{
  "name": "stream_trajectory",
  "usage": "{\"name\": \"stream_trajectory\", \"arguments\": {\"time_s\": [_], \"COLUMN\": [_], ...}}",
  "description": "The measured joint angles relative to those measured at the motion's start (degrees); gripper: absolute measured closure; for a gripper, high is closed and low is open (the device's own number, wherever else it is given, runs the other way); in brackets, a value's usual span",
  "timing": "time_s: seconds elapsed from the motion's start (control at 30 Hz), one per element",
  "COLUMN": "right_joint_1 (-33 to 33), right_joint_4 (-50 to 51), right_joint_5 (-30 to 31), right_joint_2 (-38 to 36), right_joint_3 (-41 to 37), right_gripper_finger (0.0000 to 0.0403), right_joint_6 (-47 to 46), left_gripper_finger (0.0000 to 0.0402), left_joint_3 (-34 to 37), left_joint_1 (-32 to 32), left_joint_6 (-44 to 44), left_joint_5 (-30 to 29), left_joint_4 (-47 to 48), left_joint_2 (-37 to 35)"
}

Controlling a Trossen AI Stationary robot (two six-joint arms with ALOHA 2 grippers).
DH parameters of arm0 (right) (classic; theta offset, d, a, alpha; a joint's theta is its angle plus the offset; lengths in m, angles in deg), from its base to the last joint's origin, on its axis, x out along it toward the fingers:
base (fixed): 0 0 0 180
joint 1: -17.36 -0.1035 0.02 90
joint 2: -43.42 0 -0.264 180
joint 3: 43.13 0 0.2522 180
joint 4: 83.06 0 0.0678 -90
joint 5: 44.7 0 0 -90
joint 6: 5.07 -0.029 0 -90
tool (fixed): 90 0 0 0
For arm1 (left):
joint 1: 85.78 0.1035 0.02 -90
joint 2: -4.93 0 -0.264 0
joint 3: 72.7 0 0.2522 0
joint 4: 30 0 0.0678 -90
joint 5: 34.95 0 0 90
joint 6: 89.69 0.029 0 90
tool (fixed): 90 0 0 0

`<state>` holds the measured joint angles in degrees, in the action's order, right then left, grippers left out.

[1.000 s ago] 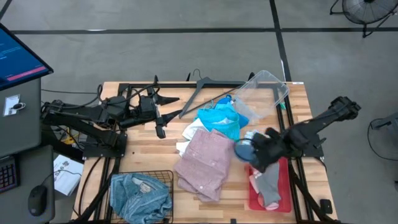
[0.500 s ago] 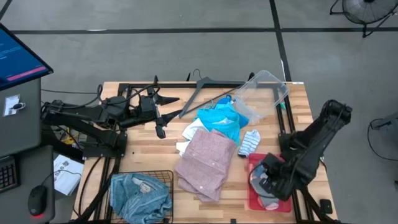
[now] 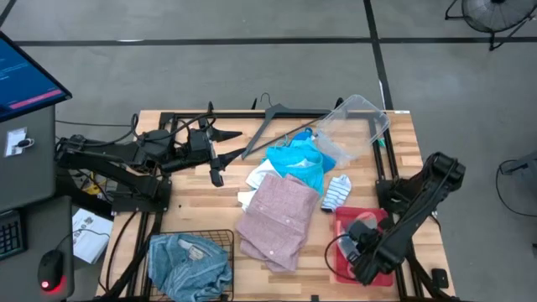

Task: Pick & Place Cloths
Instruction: Put the blue sock into the red bin, then put the white striped sock into the red bin

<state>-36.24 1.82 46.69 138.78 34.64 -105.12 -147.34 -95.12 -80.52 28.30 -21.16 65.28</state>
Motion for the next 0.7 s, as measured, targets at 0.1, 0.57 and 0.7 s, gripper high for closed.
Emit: {"name": "stream_trajectory", "arguments": {"time_s": [0.1,0.57,0.7], "right_joint_1": [0.4,12.6,21.4], "right_joint_4": [-0.6,4.6,9.8], "right_joint_5": [0.0,9.6,13.6], "right_joint_2": [-0.1,-17.5,-19.4], "right_joint_3": [0.0,0.0,0.0], "right_gripper_finger": [0.0249,0.0103,0.0103], "right_joint_6": [2.4,12.6,10.5], "left_gripper_finger": [0.0215,0.0215,0.0215], "left_joint_3": [0.0,0.0,0.0], "left_joint_1": [0.0,0.0,0.0], "left_joint_6": [0.0,0.0,0.0], "left_joint_5": [0.0,0.0,0.0], "left_joint_4": [0.0,0.1,0.2], "left_joint_2": [0.0,0.0,0.0]}}
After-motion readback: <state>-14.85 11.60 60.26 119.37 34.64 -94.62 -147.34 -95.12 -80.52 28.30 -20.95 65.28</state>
